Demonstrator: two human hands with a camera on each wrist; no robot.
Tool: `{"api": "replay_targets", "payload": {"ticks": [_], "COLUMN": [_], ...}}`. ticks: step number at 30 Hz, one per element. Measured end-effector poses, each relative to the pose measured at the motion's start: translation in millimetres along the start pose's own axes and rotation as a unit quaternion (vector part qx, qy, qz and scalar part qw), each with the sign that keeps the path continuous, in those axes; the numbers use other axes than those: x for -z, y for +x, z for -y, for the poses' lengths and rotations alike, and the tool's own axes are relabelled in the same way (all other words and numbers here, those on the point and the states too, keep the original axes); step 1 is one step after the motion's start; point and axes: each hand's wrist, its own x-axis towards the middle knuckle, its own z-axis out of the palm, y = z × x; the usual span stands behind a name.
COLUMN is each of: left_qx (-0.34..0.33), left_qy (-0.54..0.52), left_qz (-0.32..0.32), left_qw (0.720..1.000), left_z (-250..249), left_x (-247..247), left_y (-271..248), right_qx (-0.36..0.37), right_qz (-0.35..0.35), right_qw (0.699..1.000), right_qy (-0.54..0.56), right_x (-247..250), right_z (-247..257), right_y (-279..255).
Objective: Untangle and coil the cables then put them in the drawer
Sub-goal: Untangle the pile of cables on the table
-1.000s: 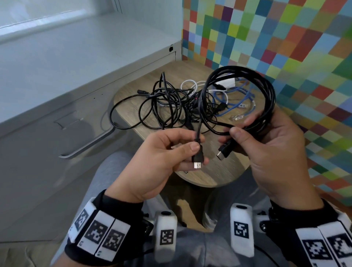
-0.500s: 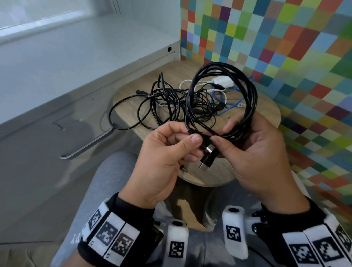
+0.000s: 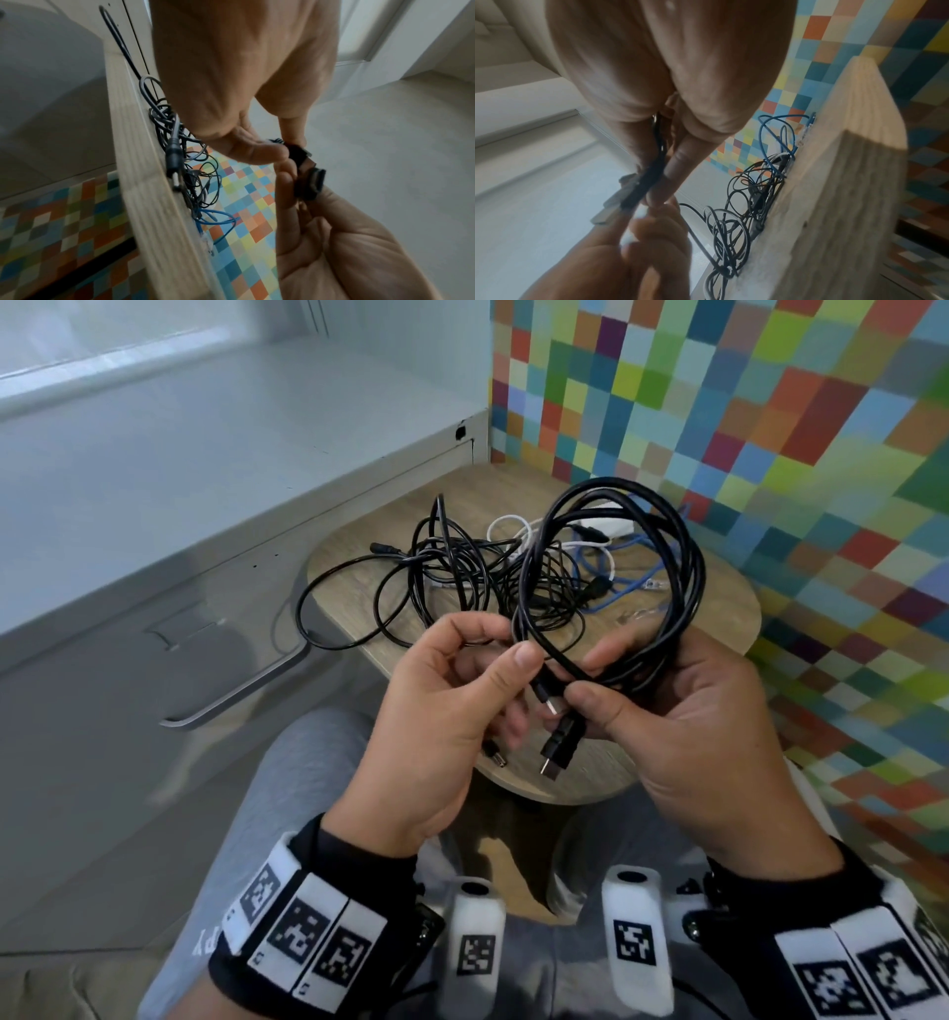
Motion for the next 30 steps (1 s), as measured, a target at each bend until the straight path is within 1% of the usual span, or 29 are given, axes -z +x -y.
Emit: {"api": "replay_targets", "payload": {"ticks": [2, 4, 7, 11, 14, 17, 23, 25, 29, 30], "left_qx": [0.027, 0.043, 0.029, -0.010, -0.015, -0.022, -0.042, -0.054, -0.061, -0.059], "left_qy": [0.023, 0.020, 0.012, -0.045, -0.063, -0.076, -0.043, -0.038, -0.044, -0.046], "left_qz": [0.014, 0.026, 0.046, 0.020, 0.004, -0.019, -0.028, -0.029, 0.028, 0.034], "left_qw": [0.999, 0.999, 0.998, 0.999, 0.998, 0.997, 0.998, 0.997, 0.997, 0.997], "left_z": [0, 1, 4, 5, 6, 4, 6, 6, 6, 7], "left_x": [2, 5, 6, 0, -5, -8, -7, -5, 2, 3], "left_y": [-1, 0, -1, -3, -4, -4, -3, 0, 0, 0], "right_qx": [0.001, -0.003, -0.026, -0.070, -0.079, -0.081, -0.060, -0.042, -0.026, -0.023], "right_qz": [-0.001, 0.002, 0.003, 0.009, 0.019, 0.034, -0.036, -0.044, -0.046, -0.047], "right_qw": [1.000, 1.000, 1.000, 0.995, 0.989, 0.985, 0.990, 0.994, 0.996, 0.996], "right_qy": [-0.004, -0.002, 0.017, 0.070, 0.120, 0.148, 0.120, 0.094, 0.073, 0.071], "right_x": [0, 0, 0, -5, -10, -16, -22, -23, -18, -17], "right_z": [0, 1, 3, 2, 2, 4, 1, 3, 7, 7], "right_y": [0, -1, -2, -2, -3, -4, -5, -5, -2, -1]}}
